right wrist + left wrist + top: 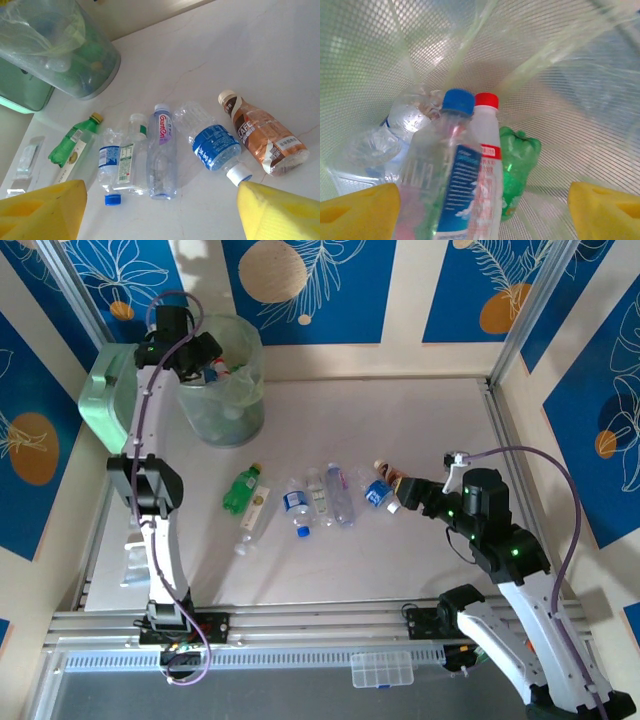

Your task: Put the plastic bottles in the bin

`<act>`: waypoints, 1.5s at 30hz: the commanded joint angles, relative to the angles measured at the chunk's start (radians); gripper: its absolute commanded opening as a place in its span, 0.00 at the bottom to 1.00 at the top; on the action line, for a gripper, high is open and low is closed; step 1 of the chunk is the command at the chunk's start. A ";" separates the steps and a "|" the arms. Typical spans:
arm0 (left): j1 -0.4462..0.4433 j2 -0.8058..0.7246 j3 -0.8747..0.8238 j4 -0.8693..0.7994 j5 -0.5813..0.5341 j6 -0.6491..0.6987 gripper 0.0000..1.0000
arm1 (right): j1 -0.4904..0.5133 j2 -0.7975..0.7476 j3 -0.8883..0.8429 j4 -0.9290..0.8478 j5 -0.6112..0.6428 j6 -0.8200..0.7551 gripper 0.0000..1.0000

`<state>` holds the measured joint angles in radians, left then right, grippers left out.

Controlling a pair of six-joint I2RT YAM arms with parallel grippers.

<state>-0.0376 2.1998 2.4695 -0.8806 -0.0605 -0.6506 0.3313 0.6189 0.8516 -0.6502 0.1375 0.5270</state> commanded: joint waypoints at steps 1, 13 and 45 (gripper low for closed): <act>-0.009 -0.121 0.027 -0.008 -0.013 0.054 0.86 | -0.006 -0.010 0.043 0.011 -0.016 -0.018 0.79; -0.226 -0.458 -0.272 0.035 -0.091 0.177 0.86 | -0.003 -0.017 0.058 0.013 -0.099 -0.011 0.79; -0.632 -0.940 -1.495 0.128 -0.144 0.195 0.83 | 0.092 0.100 -0.005 0.070 -0.128 0.056 0.75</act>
<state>-0.6682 1.2758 1.0248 -0.7677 -0.1890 -0.4023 0.4137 0.7177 0.8539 -0.6094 0.0078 0.5735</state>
